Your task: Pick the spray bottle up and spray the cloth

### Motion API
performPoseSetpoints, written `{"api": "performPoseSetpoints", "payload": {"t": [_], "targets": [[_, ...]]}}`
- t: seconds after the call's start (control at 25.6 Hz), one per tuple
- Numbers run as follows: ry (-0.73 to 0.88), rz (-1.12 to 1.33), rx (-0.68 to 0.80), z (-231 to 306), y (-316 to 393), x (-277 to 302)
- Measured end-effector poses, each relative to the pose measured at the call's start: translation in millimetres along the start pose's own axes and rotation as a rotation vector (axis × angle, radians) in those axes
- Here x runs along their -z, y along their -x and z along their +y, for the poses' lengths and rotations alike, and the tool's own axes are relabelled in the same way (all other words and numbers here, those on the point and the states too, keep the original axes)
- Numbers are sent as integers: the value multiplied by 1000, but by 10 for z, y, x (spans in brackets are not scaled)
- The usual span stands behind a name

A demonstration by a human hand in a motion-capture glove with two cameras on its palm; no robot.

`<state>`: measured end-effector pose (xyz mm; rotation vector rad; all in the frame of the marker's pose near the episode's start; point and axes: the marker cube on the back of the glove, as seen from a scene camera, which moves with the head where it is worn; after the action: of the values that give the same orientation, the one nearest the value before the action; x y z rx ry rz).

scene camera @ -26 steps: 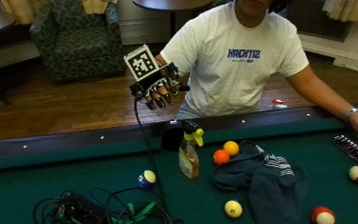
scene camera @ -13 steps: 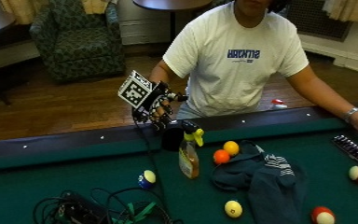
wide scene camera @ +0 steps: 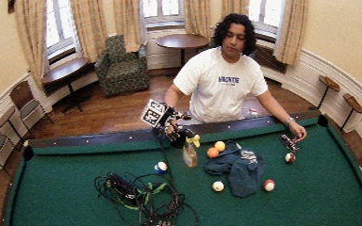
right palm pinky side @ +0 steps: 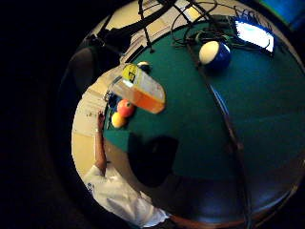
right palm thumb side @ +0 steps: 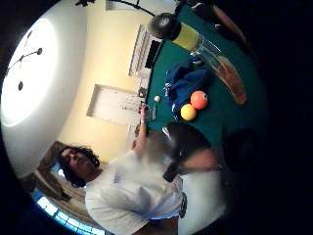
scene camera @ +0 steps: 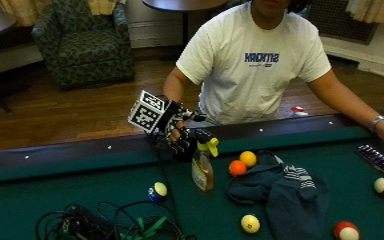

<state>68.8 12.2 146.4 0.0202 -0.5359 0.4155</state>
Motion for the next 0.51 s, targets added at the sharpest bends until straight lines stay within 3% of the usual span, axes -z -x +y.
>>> {"api": "performPoseSetpoints", "payload": {"t": [0.51], "targets": [[20, -218, -61, -500, -83, -340]]}}
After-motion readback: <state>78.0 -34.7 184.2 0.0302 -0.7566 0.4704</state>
